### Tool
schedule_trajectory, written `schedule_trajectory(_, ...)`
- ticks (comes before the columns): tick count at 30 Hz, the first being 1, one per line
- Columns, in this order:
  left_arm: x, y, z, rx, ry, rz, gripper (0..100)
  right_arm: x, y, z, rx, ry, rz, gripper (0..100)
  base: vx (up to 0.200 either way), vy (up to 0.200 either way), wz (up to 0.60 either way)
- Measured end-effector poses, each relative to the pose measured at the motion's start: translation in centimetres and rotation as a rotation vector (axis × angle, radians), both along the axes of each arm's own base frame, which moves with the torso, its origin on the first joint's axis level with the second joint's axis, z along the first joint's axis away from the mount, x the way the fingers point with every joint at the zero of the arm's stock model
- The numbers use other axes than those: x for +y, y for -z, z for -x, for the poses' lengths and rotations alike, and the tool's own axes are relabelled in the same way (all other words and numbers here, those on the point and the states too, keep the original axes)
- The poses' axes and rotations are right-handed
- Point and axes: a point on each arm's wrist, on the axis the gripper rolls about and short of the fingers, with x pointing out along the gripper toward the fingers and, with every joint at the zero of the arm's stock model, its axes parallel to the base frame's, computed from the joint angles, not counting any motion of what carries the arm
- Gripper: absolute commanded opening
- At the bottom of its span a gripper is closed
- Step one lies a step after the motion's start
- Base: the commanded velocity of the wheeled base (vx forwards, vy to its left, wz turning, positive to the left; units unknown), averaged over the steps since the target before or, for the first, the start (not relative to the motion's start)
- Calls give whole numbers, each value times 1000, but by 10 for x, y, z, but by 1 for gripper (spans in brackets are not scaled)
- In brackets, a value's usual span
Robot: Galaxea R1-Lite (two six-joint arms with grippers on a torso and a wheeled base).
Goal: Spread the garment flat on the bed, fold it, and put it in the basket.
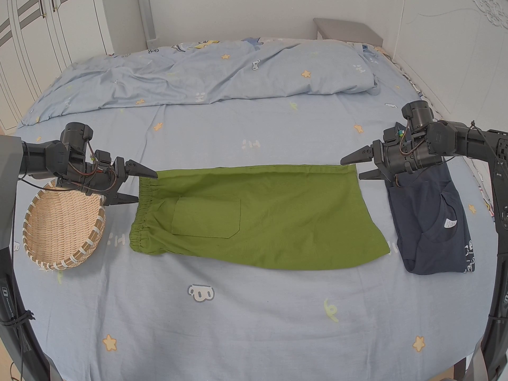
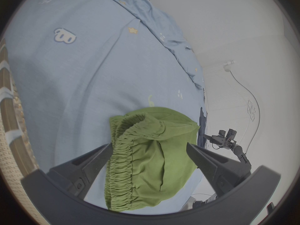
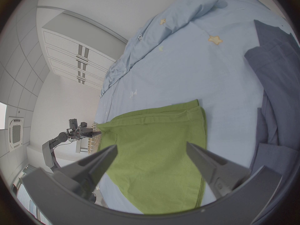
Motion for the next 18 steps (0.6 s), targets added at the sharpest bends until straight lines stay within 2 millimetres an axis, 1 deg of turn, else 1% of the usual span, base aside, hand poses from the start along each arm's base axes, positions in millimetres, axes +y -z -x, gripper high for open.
schedule_trajectory(4, -7, 1, 1, 6, 20, -1, 100, 4, 4, 1, 15, -9, 1, 100, 0, 0, 0)
schedule_trajectory(9, -9, 6, 4, 20, 33, -1, 100, 5, 11, 7, 48, -15, 4, 100, 0, 0, 0)
schedule_trajectory(14, -6, 14, 12, 26, 53, -20, 100, 2, 14, 23, 88, -12, 8, 100, 0, 0, 0)
schedule_trajectory(18, -5, 24, 20, 45, 71, -38, 100, -3, 21, 44, 112, -4, 7, 100, 0, 0, 0)
